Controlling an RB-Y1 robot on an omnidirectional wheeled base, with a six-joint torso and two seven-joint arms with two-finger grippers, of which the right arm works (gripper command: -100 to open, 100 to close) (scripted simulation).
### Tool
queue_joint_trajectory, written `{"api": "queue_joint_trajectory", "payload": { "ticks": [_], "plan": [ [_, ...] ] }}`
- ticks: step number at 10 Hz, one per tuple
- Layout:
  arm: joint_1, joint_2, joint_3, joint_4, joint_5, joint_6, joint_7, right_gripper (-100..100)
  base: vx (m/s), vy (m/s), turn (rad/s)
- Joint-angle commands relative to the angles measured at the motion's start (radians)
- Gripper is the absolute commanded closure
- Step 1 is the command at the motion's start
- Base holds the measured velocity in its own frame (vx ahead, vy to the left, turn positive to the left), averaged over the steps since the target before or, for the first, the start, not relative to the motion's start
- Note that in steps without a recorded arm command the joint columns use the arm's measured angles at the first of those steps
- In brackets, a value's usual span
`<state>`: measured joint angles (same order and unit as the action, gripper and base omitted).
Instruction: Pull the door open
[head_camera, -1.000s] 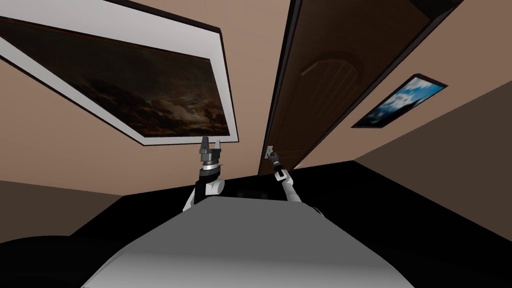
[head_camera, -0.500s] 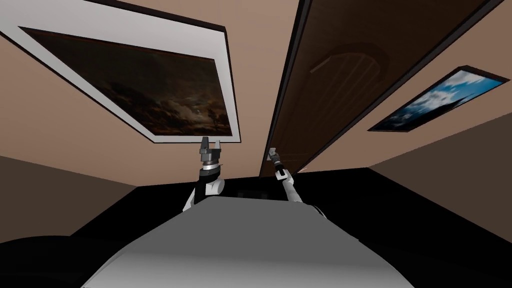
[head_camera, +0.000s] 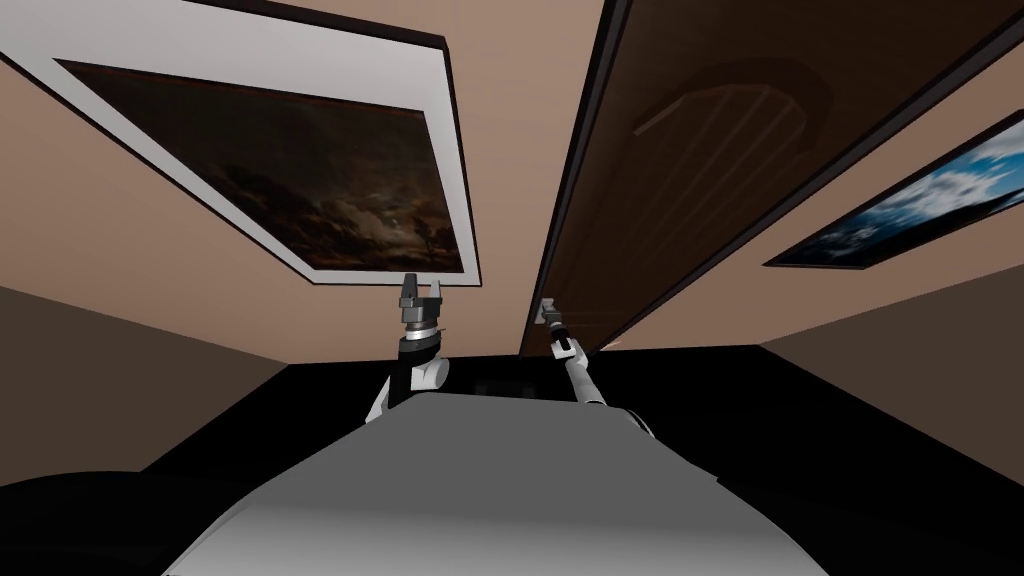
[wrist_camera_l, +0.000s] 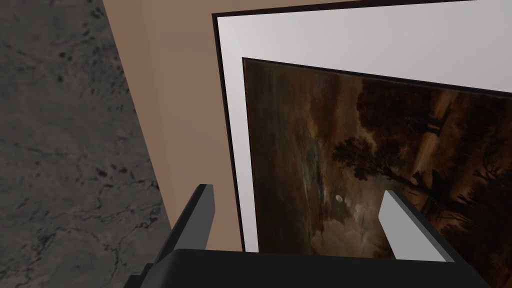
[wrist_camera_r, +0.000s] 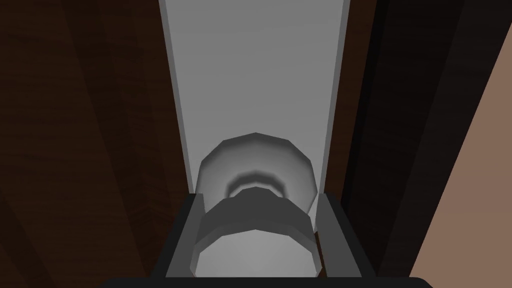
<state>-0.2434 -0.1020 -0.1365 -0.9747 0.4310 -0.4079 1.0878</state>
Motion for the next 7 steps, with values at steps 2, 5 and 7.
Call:
{"api": "queue_joint_trajectory", "payload": {
  "ticks": [2, 5, 7],
  "plan": [
    [0.000, 0.001, 0.001, 0.000, 0.001, -0.001, -0.002, 100, -0.007, 0.006, -0.007],
    [0.000, 0.001, 0.001, 0.000, 0.001, -0.001, -0.002, 100, 0.000, 0.000, 0.000],
    [-0.002, -0.008, 0.004, 0.005, -0.027, -0.001, -0.053, 100, -0.023, -0.009, 0.070]
  ]
}}
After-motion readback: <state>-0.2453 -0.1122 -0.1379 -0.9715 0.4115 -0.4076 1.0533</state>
